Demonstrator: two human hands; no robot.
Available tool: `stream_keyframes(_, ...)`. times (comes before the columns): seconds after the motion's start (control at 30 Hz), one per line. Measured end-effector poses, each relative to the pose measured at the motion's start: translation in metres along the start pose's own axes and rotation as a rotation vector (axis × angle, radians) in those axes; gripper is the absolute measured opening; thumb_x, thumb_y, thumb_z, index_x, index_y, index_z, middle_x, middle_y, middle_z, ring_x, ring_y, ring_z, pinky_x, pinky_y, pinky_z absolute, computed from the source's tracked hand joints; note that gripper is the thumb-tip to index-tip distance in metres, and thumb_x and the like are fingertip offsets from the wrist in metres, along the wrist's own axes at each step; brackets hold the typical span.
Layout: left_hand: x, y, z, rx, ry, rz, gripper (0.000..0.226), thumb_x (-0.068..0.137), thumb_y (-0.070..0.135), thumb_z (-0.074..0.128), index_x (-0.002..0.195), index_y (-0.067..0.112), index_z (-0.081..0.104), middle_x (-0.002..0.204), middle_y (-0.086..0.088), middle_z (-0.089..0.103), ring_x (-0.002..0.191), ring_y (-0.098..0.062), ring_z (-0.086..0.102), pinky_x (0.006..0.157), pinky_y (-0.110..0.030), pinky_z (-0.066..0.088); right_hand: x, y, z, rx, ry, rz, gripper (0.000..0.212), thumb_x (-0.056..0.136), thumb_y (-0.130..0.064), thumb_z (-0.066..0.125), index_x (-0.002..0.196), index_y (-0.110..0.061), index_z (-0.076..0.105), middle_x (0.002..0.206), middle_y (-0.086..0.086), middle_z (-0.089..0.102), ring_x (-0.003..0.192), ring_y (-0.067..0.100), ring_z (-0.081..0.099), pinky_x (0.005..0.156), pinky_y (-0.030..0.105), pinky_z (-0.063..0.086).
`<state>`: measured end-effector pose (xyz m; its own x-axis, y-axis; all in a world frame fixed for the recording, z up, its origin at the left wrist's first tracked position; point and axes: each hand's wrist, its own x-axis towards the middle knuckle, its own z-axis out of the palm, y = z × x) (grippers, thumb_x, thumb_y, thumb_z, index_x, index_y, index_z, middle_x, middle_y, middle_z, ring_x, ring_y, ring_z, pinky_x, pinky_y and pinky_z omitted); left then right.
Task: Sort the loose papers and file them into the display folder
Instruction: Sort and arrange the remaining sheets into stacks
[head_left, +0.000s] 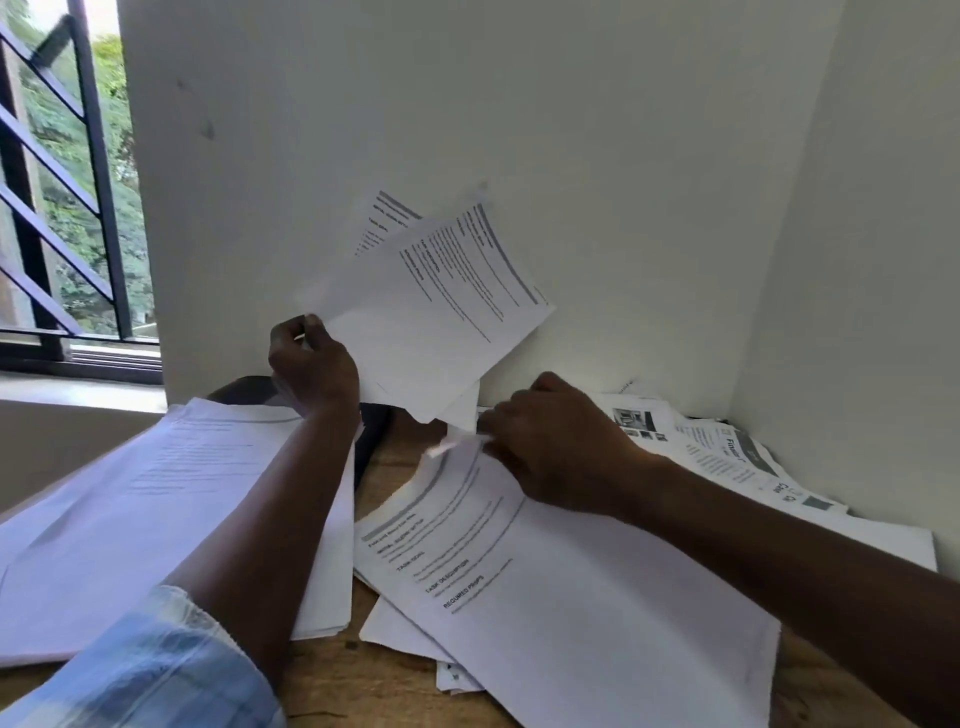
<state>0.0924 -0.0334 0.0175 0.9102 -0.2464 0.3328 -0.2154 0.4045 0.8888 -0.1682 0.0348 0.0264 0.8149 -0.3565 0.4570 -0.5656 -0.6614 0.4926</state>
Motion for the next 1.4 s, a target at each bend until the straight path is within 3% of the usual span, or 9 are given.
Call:
stream_keyframes(0.17,0.003,-0.006,0.004,-0.055,-0.103,-0.085,0.030,0.103,0.025,0.056,0.117,0.003,0.071,0.116,-0.014,0.071,0.110,-0.028,0.064,0.080,-0.018,0.037,-0.018,0.028,0.011,0.551,0.024,0.681,0.023,0.099,-0.036,0.063,0.093,-0.013,0.065,0.101,0.008,0.071,0.098,0.031,0.064,0.073,0.035,0.041)
stream_keyframes(0.33,-0.001,-0.023,0.019,-0.041,-0.401,-0.084,0.025,0.101,0.018,0.063,0.119,0.002,0.071,0.112,-0.010,0.070,0.092,-0.019,0.065,0.080,-0.023,0.047,-0.065,0.045,0.056,1.035,-0.013,0.986,0.029,0.092,-0.035,0.071,0.086,-0.007,0.073,0.079,0.001,0.075,0.075,0.017,0.066,0.066,0.036,0.053)
stream_keyframes(0.47,-0.011,-0.029,0.021,0.007,-0.483,-0.053,0.028,0.102,0.015,0.062,0.127,0.004,0.067,0.114,-0.005,0.064,0.098,-0.018,0.059,0.087,-0.026,0.046,-0.076,0.035,0.057,1.158,0.130,0.977,0.018,0.098,-0.014,0.067,0.111,-0.027,0.069,0.100,-0.022,0.067,0.096,-0.001,0.061,0.080,0.010,0.047)
stream_keyframes(0.53,-0.011,-0.031,0.019,0.012,-0.491,-0.060,0.028,0.101,0.016,0.062,0.127,0.005,0.067,0.116,-0.005,0.065,0.100,-0.020,0.060,0.091,-0.031,0.049,-0.075,0.033,0.053,1.157,0.141,0.937,0.032,0.098,-0.014,0.067,0.126,-0.029,0.064,0.114,-0.024,0.063,0.113,-0.002,0.058,0.093,0.013,0.043)
stream_keyframes(0.63,-0.011,-0.033,0.017,0.035,-0.507,-0.074,0.029,0.100,0.018,0.063,0.126,0.007,0.068,0.114,-0.002,0.066,0.106,-0.024,0.064,0.101,-0.039,0.053,-0.079,0.032,0.052,1.176,0.139,0.932,0.031,0.098,-0.015,0.066,0.112,-0.043,0.063,0.113,-0.032,0.064,0.111,-0.013,0.056,0.100,0.017,0.044)
stream_keyframes(0.97,-0.020,-0.030,0.014,0.078,-0.549,0.013,0.028,0.102,0.015,0.061,0.126,0.004,0.066,0.116,-0.006,0.066,0.102,-0.021,0.060,0.093,-0.030,0.048,-0.080,0.023,0.042,1.330,0.269,0.905,0.048,0.099,-0.012,0.065,0.115,-0.054,0.049,0.107,-0.054,0.055,0.105,-0.032,0.048,0.082,-0.006,0.037)
stream_keyframes(1.1,-0.020,-0.027,0.007,0.120,-0.654,-0.022,0.036,0.084,0.020,0.065,0.120,0.017,0.069,0.114,-0.002,0.072,0.098,-0.025,0.068,0.092,-0.043,0.057,-0.083,0.028,0.053,1.318,0.312,0.940,0.042,0.100,-0.004,0.062,0.120,-0.039,0.052,0.113,-0.035,0.057,0.095,-0.033,0.051,0.079,-0.006,0.039)
stream_keyframes(1.23,-0.024,-0.025,0.005,0.212,-0.773,0.062,0.044,0.079,0.036,0.088,0.117,0.024,0.069,0.108,0.002,0.069,0.098,-0.020,0.067,0.089,-0.038,0.054,-0.084,0.030,0.050,1.338,0.236,0.968,0.032,0.103,0.001,0.054,0.134,-0.004,0.057,0.121,0.003,0.065,0.111,-0.003,0.065,0.085,0.008,0.044)
stream_keyframes(1.4,-0.030,-0.023,0.003,0.629,-0.748,0.297,0.043,0.084,0.022,0.070,0.126,0.029,0.061,0.110,0.000,0.065,0.114,-0.031,0.062,0.094,-0.042,0.050,-0.083,0.030,0.054,1.296,0.247,0.943,0.040,0.099,-0.009,0.064,0.103,-0.049,0.056,0.100,-0.043,0.060,0.098,-0.026,0.054,0.087,0.001,0.043)
